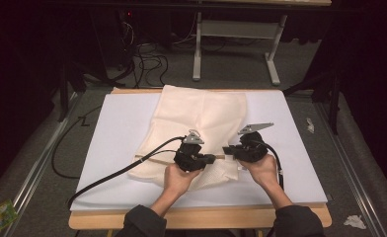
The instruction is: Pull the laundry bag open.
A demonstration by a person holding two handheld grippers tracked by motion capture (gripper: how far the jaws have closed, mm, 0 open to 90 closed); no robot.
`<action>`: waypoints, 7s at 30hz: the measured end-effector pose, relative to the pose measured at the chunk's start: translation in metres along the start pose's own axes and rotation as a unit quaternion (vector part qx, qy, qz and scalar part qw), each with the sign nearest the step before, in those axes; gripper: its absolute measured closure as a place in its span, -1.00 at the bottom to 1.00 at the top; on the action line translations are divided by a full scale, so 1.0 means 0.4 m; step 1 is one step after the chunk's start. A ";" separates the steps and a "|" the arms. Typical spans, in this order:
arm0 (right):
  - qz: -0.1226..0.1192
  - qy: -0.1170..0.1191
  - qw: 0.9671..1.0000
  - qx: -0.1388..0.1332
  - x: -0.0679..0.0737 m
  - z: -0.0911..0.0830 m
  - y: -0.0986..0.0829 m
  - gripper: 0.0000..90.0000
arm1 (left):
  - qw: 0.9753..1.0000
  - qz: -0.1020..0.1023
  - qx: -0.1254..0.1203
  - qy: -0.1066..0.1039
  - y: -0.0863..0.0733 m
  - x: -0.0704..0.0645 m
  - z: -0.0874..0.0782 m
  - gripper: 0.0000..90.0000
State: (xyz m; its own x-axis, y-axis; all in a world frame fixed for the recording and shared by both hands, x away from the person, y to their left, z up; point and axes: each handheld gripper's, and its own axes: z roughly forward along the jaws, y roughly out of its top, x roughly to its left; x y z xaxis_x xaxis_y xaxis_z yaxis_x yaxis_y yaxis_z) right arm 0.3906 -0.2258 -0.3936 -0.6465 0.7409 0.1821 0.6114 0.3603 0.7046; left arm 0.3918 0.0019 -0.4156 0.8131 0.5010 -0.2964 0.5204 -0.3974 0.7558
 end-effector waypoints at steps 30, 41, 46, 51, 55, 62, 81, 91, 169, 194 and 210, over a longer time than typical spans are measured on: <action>0.003 0.004 1.000 -0.009 -0.009 -0.007 -0.005 0.98 | 1.000 -0.005 -0.004 -0.001 -0.011 0.011 -0.016 0.95; 0.002 0.005 1.000 -0.009 -0.013 -0.011 -0.008 0.98 | 1.000 -0.008 -0.003 -0.003 -0.017 0.016 -0.020 0.95; -0.003 0.005 1.000 -0.010 -0.014 -0.013 -0.009 0.98 | 1.000 -0.008 -0.004 -0.005 -0.017 0.016 -0.020 0.95; -0.001 0.006 1.000 -0.012 -0.015 -0.017 -0.016 0.98 | 1.000 -0.005 -0.003 -0.002 -0.017 0.015 -0.024 0.95; 0.005 0.004 1.000 -0.014 -0.025 -0.026 -0.025 0.98 | 1.000 -0.005 -0.003 0.000 -0.020 0.018 -0.029 0.95; 0.005 0.005 1.000 -0.016 -0.025 -0.025 -0.027 0.98 | 1.000 -0.005 -0.004 0.003 -0.021 0.016 -0.031 0.95; 0.000 0.002 1.000 -0.020 -0.021 -0.033 -0.029 0.98 | 1.000 -0.002 -0.003 0.007 -0.021 0.019 -0.030 0.95; 0.001 0.001 1.000 -0.020 -0.027 -0.035 -0.030 0.98 | 1.000 0.001 -0.001 0.013 -0.022 0.021 -0.033 0.95; 0.042 -0.045 0.998 -0.021 -0.111 -0.051 -0.051 0.98 | 0.997 -0.030 -0.030 0.070 -0.046 0.102 -0.153 0.95; 0.053 -0.060 0.997 -0.018 -0.137 -0.053 -0.061 0.98 | 0.995 -0.039 -0.039 0.086 -0.053 0.130 -0.196 0.95; 0.054 -0.071 0.996 -0.018 -0.145 -0.049 -0.060 0.97 | 0.994 -0.046 -0.042 0.094 -0.068 0.146 -0.211 0.95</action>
State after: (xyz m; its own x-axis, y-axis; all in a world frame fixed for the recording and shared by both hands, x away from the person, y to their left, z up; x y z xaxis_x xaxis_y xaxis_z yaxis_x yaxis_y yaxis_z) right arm 0.4045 -0.2886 -0.4078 -0.5049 0.8479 0.1614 0.6562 0.2556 0.7099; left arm 0.4031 0.1068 -0.4043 0.6961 0.6700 -0.2579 0.5605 -0.2826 0.7785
